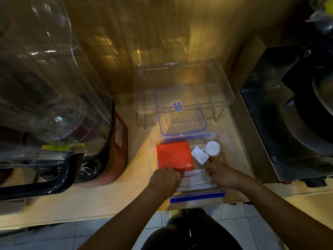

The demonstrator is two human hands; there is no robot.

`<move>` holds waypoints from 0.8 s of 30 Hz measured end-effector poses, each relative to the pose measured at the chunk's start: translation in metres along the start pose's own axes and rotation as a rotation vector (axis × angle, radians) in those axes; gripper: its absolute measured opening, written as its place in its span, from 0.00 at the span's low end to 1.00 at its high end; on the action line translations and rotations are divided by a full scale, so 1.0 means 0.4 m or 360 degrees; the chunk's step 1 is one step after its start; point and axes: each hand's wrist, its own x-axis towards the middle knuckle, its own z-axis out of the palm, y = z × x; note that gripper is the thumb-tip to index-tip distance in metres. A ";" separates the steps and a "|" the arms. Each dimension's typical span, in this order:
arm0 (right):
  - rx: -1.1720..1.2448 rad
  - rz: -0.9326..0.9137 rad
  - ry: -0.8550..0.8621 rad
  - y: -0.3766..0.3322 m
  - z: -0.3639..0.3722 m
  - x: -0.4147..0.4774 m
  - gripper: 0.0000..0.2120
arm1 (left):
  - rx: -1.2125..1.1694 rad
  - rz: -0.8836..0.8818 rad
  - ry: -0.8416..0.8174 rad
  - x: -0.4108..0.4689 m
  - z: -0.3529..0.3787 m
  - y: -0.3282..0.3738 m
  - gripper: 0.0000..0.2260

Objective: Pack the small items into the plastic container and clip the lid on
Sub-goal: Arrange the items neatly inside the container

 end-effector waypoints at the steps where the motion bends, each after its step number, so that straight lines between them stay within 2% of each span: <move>1: 0.0015 -0.0007 -0.0047 -0.008 0.001 0.001 0.16 | 0.0005 0.0018 0.0001 0.002 0.000 -0.001 0.12; 3: -0.0025 -0.0005 -0.0064 -0.011 0.000 0.002 0.15 | 0.0018 0.0062 -0.0002 0.005 0.001 -0.003 0.13; 6: -0.0047 0.0044 0.0196 0.007 -0.005 0.002 0.11 | 0.0013 0.0099 -0.0020 0.008 0.002 -0.005 0.12; 9: -0.0320 0.0129 0.0400 0.021 0.013 0.012 0.11 | -0.0045 0.0086 -0.0055 0.008 0.001 -0.002 0.13; 13: -0.0712 0.0130 0.0339 0.019 0.030 0.028 0.16 | -0.0230 -0.0012 -0.0069 0.009 0.001 -0.001 0.14; 14: -0.0708 0.0125 0.0326 0.015 0.032 0.032 0.16 | -0.0206 -0.0018 -0.0074 0.008 -0.001 0.001 0.13; 18: -0.0393 0.0208 0.0227 -0.001 0.034 0.036 0.10 | -0.0194 -0.0039 -0.0077 0.002 -0.003 0.006 0.13; 20: -0.0195 0.0209 0.0149 -0.009 0.031 0.034 0.11 | -0.0221 -0.0060 -0.0051 0.001 -0.004 0.009 0.12; 24: 0.0190 0.0024 0.0095 -0.036 0.018 0.021 0.17 | -0.0298 -0.0087 -0.0032 0.000 -0.006 0.010 0.12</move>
